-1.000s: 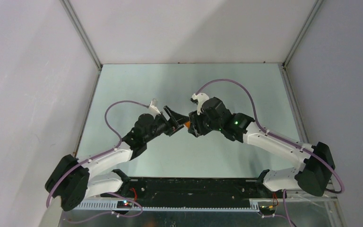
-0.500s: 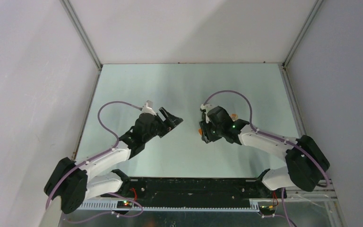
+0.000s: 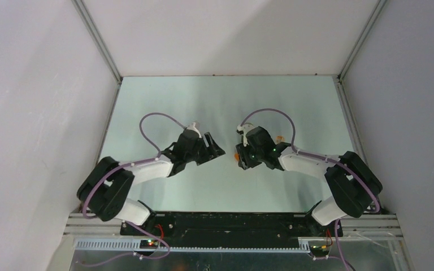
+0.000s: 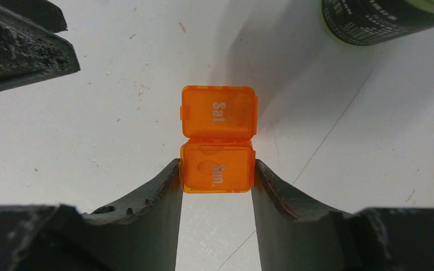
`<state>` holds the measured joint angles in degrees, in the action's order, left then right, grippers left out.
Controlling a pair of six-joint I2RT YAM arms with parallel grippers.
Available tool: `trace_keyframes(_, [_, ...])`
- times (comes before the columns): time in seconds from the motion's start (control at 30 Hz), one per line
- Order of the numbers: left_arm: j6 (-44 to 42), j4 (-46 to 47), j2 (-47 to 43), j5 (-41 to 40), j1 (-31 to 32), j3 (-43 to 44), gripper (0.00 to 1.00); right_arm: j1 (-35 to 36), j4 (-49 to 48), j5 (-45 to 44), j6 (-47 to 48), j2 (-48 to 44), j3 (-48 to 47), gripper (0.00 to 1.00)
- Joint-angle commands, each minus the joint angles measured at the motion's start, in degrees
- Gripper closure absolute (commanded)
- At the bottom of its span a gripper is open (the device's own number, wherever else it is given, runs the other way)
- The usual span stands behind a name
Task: Sort the pills into containers
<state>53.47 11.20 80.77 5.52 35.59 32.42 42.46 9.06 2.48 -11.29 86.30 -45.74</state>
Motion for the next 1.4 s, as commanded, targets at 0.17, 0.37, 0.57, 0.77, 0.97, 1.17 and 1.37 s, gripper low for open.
trace_keyframes(0.17, [-2.37,1.46,8.28,4.50,-0.28,7.18,0.31,-3.67,-1.42,1.08,0.78,2.07,-0.32,0.54])
trace_keyframes(0.37, [-0.84,0.16,8.53,3.61,-0.18,7.62,0.31,-3.72,-0.49,1.38,0.62,3.91,-0.32,0.50])
trace_keyframes(0.57, [1.40,-1.46,8.05,3.32,-0.05,7.88,0.29,-3.92,2.06,2.59,-0.43,3.64,-0.43,0.31])
trace_keyframes(0.77, [1.52,-1.36,8.69,3.98,0.58,8.92,0.28,-4.22,4.99,3.78,0.31,0.15,-0.58,0.20])
trace_keyframes(0.97, [1.54,1.60,9.38,4.06,2.08,11.03,0.26,-6.37,7.52,6.38,-0.29,-4.68,-0.20,0.17])
trace_keyframes(1.17, [1.38,-0.26,12.99,3.45,4.08,14.88,0.24,-12.14,4.51,12.27,-4.63,-8.26,2.09,0.21])
trace_keyframes(1.37, [1.65,0.23,16.65,5.11,4.35,17.01,0.30,-16.30,1.94,17.31,-6.67,-4.81,2.07,0.35])
